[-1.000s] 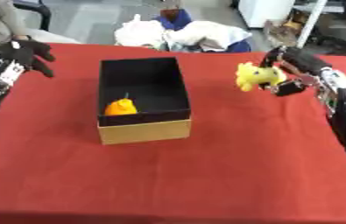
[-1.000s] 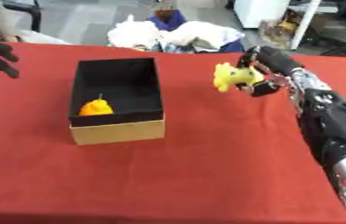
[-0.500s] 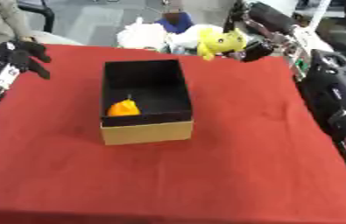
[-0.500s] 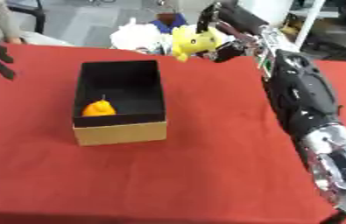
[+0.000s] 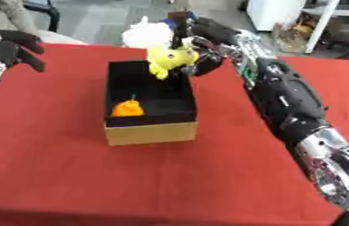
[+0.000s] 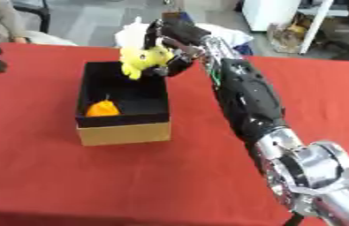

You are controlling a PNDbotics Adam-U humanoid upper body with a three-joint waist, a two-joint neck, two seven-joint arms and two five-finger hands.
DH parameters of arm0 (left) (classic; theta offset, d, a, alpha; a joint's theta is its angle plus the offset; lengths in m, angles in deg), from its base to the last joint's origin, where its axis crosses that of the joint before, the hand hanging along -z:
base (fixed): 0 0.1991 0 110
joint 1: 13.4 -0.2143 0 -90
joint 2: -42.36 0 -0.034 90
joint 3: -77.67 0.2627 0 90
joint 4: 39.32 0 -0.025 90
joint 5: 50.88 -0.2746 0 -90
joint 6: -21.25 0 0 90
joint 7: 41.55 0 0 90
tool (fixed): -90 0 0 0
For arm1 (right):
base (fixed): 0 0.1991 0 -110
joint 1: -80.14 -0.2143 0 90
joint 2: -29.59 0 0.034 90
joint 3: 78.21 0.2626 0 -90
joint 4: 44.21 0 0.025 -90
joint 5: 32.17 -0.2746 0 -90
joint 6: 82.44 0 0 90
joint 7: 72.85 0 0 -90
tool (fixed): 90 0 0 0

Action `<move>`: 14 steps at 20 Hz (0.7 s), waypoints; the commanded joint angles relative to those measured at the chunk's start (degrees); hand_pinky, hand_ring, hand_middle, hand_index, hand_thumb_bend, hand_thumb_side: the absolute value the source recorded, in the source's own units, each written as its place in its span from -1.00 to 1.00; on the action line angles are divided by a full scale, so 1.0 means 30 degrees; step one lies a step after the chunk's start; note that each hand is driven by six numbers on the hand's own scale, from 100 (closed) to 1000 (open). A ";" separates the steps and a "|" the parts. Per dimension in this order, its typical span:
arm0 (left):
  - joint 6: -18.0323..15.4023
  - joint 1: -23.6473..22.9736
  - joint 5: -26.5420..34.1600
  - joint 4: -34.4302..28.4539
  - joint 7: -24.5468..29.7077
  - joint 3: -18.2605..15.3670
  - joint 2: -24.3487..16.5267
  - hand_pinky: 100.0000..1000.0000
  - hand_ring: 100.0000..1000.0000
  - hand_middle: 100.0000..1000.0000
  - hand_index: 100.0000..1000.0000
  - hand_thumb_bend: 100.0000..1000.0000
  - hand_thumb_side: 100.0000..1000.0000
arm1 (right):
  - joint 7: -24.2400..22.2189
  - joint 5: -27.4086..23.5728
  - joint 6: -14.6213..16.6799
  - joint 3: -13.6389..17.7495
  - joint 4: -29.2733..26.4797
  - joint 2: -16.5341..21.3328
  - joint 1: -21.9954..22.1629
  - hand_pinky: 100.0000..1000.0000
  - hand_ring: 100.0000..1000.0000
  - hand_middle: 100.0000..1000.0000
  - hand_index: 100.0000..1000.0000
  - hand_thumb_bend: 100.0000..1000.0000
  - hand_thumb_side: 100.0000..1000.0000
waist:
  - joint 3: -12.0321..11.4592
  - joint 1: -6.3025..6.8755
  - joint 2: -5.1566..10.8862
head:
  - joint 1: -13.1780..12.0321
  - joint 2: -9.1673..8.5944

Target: Pick up objects on the table and place them in the box.

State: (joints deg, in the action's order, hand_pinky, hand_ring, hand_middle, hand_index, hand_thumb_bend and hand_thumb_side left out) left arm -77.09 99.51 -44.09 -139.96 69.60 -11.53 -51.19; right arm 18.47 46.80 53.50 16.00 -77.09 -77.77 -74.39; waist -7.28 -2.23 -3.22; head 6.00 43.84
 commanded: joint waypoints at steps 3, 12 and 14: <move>0.0101 0.0400 0.0064 -0.0311 0.0046 -0.0045 -0.0005 0.27 -0.02 0.15 0.48 -0.93 0.39 | -0.0166 0.2025 0.0079 -0.0164 -0.0183 -0.1027 -0.0018 0.38 0.40 0.19 0.38 -0.51 -0.14 | 0.0004 0.0158 0.0199 | 0.0186 0.0094; 0.0150 0.0022 -0.0185 -0.0119 -0.0084 -0.0303 -0.0039 0.27 -0.03 0.15 0.48 -0.91 0.40 | -0.0998 0.2987 0.1777 -0.0626 -0.0913 -0.0728 0.0086 0.56 0.68 0.78 0.88 -0.39 0.54 | 0.0268 0.0074 0.0224 | 0.0051 0.0094; 0.0151 -0.0047 -0.0189 -0.0128 -0.0250 -0.0469 -0.0077 0.27 -0.04 0.14 0.47 -0.91 0.38 | -0.0501 0.1667 0.1951 -0.0511 -0.1255 -0.0285 0.0021 0.53 0.64 0.72 0.84 -0.41 0.21 | 0.0339 0.0047 0.0240 | -0.0032 0.0094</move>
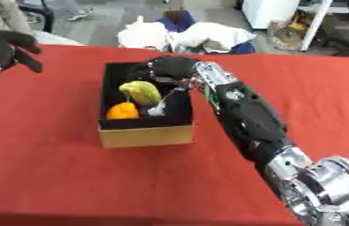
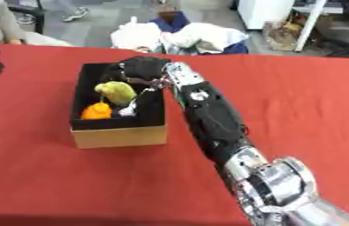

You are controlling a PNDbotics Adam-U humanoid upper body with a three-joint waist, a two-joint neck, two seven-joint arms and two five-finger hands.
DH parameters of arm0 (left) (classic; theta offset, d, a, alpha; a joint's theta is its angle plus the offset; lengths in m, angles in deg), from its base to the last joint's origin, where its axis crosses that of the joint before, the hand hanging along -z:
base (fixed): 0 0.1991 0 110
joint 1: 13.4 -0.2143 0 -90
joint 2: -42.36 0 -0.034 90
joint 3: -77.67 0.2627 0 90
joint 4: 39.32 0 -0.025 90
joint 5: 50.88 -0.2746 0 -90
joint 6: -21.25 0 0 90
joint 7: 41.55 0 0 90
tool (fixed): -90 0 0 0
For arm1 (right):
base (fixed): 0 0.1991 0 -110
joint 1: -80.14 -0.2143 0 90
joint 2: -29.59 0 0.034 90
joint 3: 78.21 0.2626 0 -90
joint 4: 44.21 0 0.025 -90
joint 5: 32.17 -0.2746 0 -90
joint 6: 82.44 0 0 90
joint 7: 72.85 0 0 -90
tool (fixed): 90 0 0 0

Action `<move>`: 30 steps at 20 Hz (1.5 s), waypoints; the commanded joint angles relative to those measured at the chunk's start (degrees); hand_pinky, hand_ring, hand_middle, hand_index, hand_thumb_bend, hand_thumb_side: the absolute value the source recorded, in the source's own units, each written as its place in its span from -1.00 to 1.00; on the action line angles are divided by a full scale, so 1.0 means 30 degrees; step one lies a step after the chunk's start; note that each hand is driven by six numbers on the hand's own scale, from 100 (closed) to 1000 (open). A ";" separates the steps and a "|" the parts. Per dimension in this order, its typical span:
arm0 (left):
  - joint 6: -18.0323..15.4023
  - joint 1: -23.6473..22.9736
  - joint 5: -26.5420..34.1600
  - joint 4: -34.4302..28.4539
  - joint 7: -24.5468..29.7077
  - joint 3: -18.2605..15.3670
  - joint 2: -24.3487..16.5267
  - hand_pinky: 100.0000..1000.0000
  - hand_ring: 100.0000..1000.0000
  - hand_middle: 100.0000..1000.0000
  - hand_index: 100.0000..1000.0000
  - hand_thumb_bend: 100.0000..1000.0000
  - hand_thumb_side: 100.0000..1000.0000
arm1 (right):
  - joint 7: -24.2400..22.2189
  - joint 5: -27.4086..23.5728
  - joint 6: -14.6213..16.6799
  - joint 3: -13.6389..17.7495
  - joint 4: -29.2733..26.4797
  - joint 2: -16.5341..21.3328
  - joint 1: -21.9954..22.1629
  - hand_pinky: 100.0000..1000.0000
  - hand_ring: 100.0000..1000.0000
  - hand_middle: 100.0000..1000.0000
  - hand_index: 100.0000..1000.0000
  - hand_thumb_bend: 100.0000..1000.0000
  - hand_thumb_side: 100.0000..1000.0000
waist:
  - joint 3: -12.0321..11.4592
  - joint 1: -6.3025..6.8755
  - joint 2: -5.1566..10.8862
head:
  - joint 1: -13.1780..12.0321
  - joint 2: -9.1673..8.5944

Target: Pick up objects on the table and place them in the box.

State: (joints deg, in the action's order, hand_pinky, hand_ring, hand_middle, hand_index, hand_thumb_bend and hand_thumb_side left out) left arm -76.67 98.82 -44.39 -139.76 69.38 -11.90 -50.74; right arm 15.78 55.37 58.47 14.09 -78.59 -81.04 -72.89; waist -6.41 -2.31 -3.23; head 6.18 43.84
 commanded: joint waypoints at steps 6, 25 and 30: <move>0.0061 -0.0287 -0.0255 -0.0130 -0.0688 -0.0787 -0.0450 0.27 -0.04 0.14 0.47 -0.90 0.39 | 0.1430 -0.6938 -0.0063 0.0373 -0.2072 0.2946 -0.0252 0.48 0.53 0.58 0.76 -0.58 -0.42 | 0.0291 -0.0006 0.0259 | -0.0356 0.0094; -0.0159 -0.2129 -0.1402 0.0328 -0.2093 -0.2008 -0.1220 0.26 -0.06 0.11 0.44 -0.89 0.49 | -0.2975 -2.8061 -0.7238 0.4032 -1.2557 0.8819 0.9800 0.44 0.40 0.37 0.59 -1.00 0.03 | 0.1438 -0.0035 -0.0306 | -0.1081 0.0094; -0.0189 -0.2326 -0.1524 0.0341 -0.2207 -0.2047 -0.1143 0.26 -0.06 0.11 0.44 -0.89 0.50 | -0.2441 -2.8789 -0.8539 0.5130 -1.4242 0.8061 1.1506 0.44 0.38 0.35 0.57 -1.00 0.23 | 0.1611 0.0037 -0.0444 | -0.1030 0.0094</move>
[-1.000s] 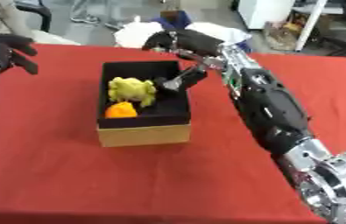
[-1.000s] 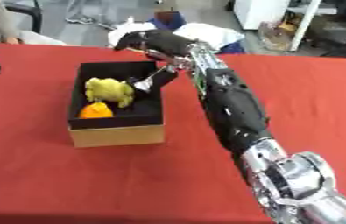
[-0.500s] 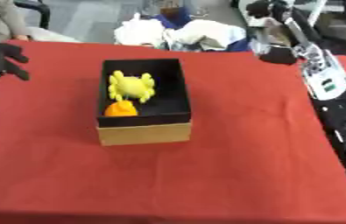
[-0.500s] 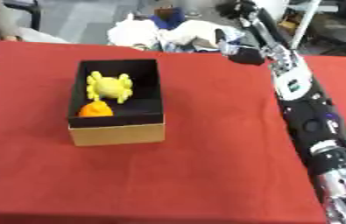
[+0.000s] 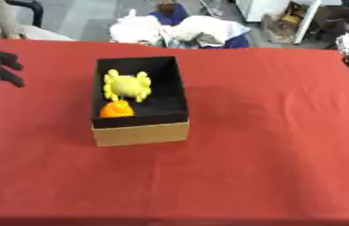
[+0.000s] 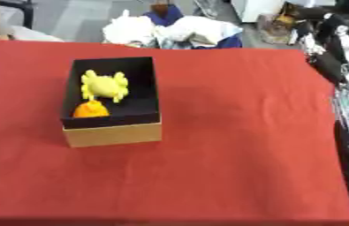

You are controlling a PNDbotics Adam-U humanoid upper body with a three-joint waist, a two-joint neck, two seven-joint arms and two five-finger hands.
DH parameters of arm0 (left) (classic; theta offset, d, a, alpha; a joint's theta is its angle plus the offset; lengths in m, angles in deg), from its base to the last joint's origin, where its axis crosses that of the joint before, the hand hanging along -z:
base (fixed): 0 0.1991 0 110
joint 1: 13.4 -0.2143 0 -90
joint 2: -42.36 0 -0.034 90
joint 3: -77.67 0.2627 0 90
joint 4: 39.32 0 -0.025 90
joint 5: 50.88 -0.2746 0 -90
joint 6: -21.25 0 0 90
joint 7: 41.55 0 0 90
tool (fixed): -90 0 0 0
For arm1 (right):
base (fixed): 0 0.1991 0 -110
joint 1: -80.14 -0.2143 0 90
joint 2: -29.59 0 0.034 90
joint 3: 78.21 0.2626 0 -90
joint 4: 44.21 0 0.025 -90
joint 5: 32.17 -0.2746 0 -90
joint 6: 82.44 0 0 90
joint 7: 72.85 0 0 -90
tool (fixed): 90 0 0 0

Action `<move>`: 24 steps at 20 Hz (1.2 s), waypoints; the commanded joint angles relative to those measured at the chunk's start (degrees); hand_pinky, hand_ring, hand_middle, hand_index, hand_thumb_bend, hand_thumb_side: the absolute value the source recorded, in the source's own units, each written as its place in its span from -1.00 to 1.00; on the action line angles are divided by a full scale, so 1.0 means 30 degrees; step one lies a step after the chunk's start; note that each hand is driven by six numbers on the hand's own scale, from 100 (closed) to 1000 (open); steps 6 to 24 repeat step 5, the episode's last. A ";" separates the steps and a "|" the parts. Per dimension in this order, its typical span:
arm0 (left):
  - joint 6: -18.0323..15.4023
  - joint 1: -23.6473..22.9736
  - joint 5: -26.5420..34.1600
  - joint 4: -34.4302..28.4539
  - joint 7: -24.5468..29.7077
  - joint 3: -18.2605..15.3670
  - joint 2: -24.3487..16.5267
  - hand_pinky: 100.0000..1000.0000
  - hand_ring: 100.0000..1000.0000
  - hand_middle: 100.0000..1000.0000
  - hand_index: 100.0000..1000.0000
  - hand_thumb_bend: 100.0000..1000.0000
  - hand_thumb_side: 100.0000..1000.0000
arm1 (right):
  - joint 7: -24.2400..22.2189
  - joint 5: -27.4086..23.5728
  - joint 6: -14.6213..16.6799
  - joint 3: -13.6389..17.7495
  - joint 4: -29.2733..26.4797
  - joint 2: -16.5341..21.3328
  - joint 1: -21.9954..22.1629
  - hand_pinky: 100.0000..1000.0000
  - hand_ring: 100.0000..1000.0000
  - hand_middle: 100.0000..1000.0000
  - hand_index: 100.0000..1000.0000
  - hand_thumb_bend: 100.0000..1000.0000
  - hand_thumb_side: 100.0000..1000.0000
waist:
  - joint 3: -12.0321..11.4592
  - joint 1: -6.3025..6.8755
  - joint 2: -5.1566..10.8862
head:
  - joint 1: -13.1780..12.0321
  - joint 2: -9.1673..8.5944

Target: Pick up objects on the table and place them in the box.

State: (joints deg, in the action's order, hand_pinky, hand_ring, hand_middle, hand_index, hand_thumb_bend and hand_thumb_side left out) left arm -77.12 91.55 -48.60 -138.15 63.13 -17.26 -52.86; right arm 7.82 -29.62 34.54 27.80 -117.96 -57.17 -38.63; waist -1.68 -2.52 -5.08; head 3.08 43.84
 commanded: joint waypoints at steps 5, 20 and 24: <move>-0.0034 -0.0083 -0.0160 -0.0139 -0.0375 -0.0264 -0.0382 0.24 -0.09 0.09 0.42 -0.89 0.50 | 0.0363 -0.0916 -0.1331 0.1007 -0.2077 -0.0608 0.1136 0.43 0.37 0.32 0.56 -1.00 0.32 | 0.0062 0.0195 0.0073 | 0.0092 0.0094; -0.0034 -0.0083 -0.0160 -0.0139 -0.0375 -0.0264 -0.0382 0.24 -0.09 0.09 0.42 -0.89 0.50 | 0.0363 -0.0916 -0.1331 0.1007 -0.2077 -0.0608 0.1136 0.43 0.37 0.32 0.56 -1.00 0.32 | 0.0062 0.0195 0.0073 | 0.0092 0.0094; -0.0034 -0.0083 -0.0160 -0.0139 -0.0375 -0.0264 -0.0382 0.24 -0.09 0.09 0.42 -0.89 0.50 | 0.0363 -0.0916 -0.1331 0.1007 -0.2077 -0.0608 0.1136 0.43 0.37 0.32 0.56 -1.00 0.32 | 0.0062 0.0195 0.0073 | 0.0092 0.0094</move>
